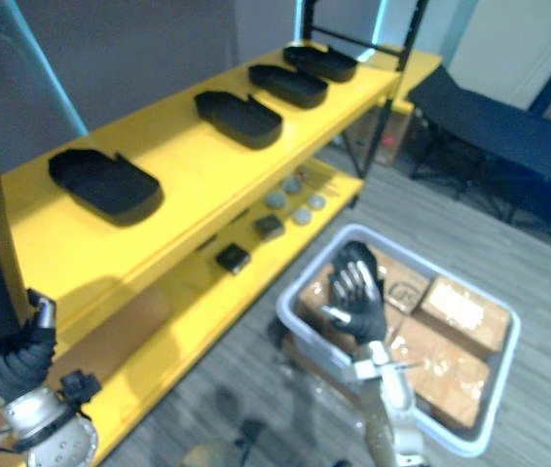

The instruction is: Walk over and take plastic housings, then place them on the shelf

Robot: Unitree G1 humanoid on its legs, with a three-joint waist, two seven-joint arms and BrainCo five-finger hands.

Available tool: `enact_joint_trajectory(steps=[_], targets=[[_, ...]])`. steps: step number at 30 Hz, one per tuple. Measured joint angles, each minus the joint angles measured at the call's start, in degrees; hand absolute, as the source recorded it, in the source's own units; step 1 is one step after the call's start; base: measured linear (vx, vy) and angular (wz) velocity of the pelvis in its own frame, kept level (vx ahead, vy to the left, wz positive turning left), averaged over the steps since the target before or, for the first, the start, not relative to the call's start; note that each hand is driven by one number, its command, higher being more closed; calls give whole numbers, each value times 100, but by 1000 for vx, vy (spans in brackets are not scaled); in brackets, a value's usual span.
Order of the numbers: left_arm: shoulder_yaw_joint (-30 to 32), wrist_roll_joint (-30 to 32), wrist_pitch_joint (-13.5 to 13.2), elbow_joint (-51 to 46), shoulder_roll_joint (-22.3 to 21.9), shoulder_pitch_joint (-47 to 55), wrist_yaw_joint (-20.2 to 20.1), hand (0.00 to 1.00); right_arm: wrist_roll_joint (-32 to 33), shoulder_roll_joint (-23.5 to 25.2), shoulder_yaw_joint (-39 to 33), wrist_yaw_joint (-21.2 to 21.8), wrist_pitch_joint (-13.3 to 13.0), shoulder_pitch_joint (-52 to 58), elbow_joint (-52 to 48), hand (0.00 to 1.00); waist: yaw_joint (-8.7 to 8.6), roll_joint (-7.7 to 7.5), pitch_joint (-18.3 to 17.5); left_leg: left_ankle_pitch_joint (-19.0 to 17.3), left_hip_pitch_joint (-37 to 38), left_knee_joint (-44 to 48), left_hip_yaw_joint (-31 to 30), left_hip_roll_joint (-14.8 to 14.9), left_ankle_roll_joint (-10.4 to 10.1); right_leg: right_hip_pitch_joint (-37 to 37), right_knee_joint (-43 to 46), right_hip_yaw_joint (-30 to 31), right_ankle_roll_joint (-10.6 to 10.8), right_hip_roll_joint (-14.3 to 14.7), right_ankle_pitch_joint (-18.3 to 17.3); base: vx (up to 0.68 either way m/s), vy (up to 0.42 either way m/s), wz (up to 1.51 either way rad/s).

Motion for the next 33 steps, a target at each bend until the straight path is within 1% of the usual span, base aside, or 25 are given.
enact_joint_trajectory(steps=[1, 2, 3, 4, 5, 6, 8, 9, 10, 11, 13, 14, 16, 17, 20, 23, 26, 28, 29, 31, 32, 33], targets=[[-91, -5, 1, 1, 67, -71, 0, 100, -84, -3, -2, -11, -7, 4, 0, 0, -38, -2, -1, 23, -13, -4, -106, -53, -5, 0, 58, 148, -44, -23, -98, 82, 89, 87], [-316, -20, -1, 2, 227, -234, -1, 100, -228, -16, -2, -45, -8, 6, -3, 0, -163, -15, -9, 84, -63, -18, -374, -150, -24, -15, 188, 610, -258, -23, -364, 91, 58, 105], [-483, -39, -6, 5, 355, -386, -24, 100, -338, -27, -13, -120, -9, 19, -34, 0, -239, -29, -14, 135, -107, -36, -558, -232, -31, -63, 312, 952, -382, -22, -565, 107, 38, 137], [-701, -58, -20, 50, 531, -582, -56, 100, -442, -29, -63, -183, -23, 42, -60, 0, -345, -29, -13, 207, -153, -46, -842, -335, -83, -104, 491, 1429, -525, -24, -802, 94, 4, 117], [-809, -79, -22, 93, 616, -685, -69, 100, -481, -32, -98, -224, -37, 83, -94, 0, -416, -34, -17, 243, -163, -50, -958, -383, -115, -116, 580, 1650, -549, -28, -906, 107, -16, 127], [-966, -94, -33, 212, 736, -884, -100, 100, -499, -30, -201, -233, -72, 213, -151, 0, -491, -39, -17, 297, -203, -18, -1061, -436, -195, -167, 799, 1955, -501, -61, -1050, 90, -19, 115], [-1065, -99, -1, 396, 828, -1045, -129, 100, -629, -31, -415, -227, -111, 331, -187, 0, -600, -54, 39, 318, -300, 146, -758, -418, -231, -125, 1058, 2048, -339, -76, -1154, 44, -6, 86], [-1064, -117, 17, 412, 839, -1023, -130, 100, -681, -32, -452, -227, -133, 342, -187, 0, -602, -63, 64, 317, -283, 152, -671, -382, -232, -92, 1078, 2049, -310, -55, -1171, -15, -15, 21], [-1064, -173, 67, 413, 830, -928, -131, 100, -787, -35, -524, -216, -221, 330, -189, 0, -581, -71, 94, 300, -283, 216, -547, -287, -258, -67, 1063, 2055, -276, 21, -1157, -43, -37, -19], [-1048, -217, 94, 412, 830, -888, -130, 100, -826, -55, -550, -211, -340, 262, -206, 0, -531, -47, 189, 249, -287, 328, -372, -172, -334, -37, 1042, 2095, -230, 110, -1129, -65, -43, -30], [-998, -215, 118, 412, 832, -879, -130, 100, -843, -58, -544, -211, -451, 179, -229, 0, -524, -28, 293, 194, -287, 410, -298, -48, -408, -9, 979, 2170, -225, 207, -1126, -103, -42, -31], [-984, -214, 119, 412, 830, -867, -127, 100, -951, -58, -541, -222, -561, 147, -246, 0, -524, -11, 374, 162, -286, 436, -174, 54, -453, 3, 925, 2183, -224, 289, -1127, -176, -73, -34], [-963, -208, 118, 411, 830, -857, -124, 100, -1126, -61, -515, -229, -668, 124, -286, 0, -532, 27, 492, 129, -289, 431, -18, 181, -423, -9, 851, 2262, -184, 397, -1156, -179, -65, -33], [-954, -195, 118, 412, 821, -859, -115, 100, -1224, -59, -493, -242, -747, 128, -289, 0, -538, 32, 574, 120, -288, 438, 54, 213, -408, -30, 857, 2325, -60, 409, -1199, -181, -34, -31], [-904, -169, 101, 407, 786, -821, -39, 100, -1296, -60, -482, -263, -797, 213, -300, 0, -571, 127, 637, 107, -273, 442, 263, 345, -387, -146, 926, 2523, -33, 527, -1199, -182, -28, -36], [-883, -116, 82, 390, 774, -819, 101, 100, -1297, -59, -483, -290, -846, 343, -322, 0, -621, 168, 640, 115, -262, 442, 349, 396, -374, -220, 1009, 2632, -21, 570, -1207, -86, -14, -17], [-763, -10, 75, 329, 703, -819, 189, 100, -1306, -55, -493, -407, -977, 409, -323, 0, -630, 184, 632, 130, -283, 477, 462, 392, -351, -408, 1214, 2756, -12, 560, -1253, -36, -5, -18], [-738, -12, 80, 258, 702, -829, 261, 100, -1375, -44, -503, -562, -1060, 418, -323, 0, -632, 179, 632, 121, -387, 542, 482, 339, -336, -561, 1427, 2774, -2, 487, -1337, -4, 23, 0], [-734, -17, 84, 245, 685, -860, 306, 100, -1481, -41, -509, -727, -1088, 415, -322, 0, -628, 173, 636, 128, -406, 565, 458, 277, -320, -668, 1621, 2763, 29, 401, -1421, -7, 19, 13], [-730, -23, 104, 245, 636, -854, 306, 100, -1518, -24, -508, -858, -1089, 418, -321, 0, -623, 173, 636, 129, -402, 580, 442, 233, -312, -697, 1752, 2760, 60, 338, -1494, 7, 13, 15], [-730, -15, 130, 245, 584, -849, 341, 100, -1518, -3, -528, -953, -1145, 420, -320, 0, -617, 173, 636, 134, -387, 583, 408, 162, -296, -695, 1845, 2716, 99, 255, -1554, 14, 13, 17], [-721, -15, 137, 245, 585, -848, 364, 100, -1518, 5, -533, -980, -1192, 415, -320, 0, -615, 174, 636, 137, -391, 581, 395, 150, -292, -695, 1852, 2694, 98, 240, -1568, 11, 13, 21]])
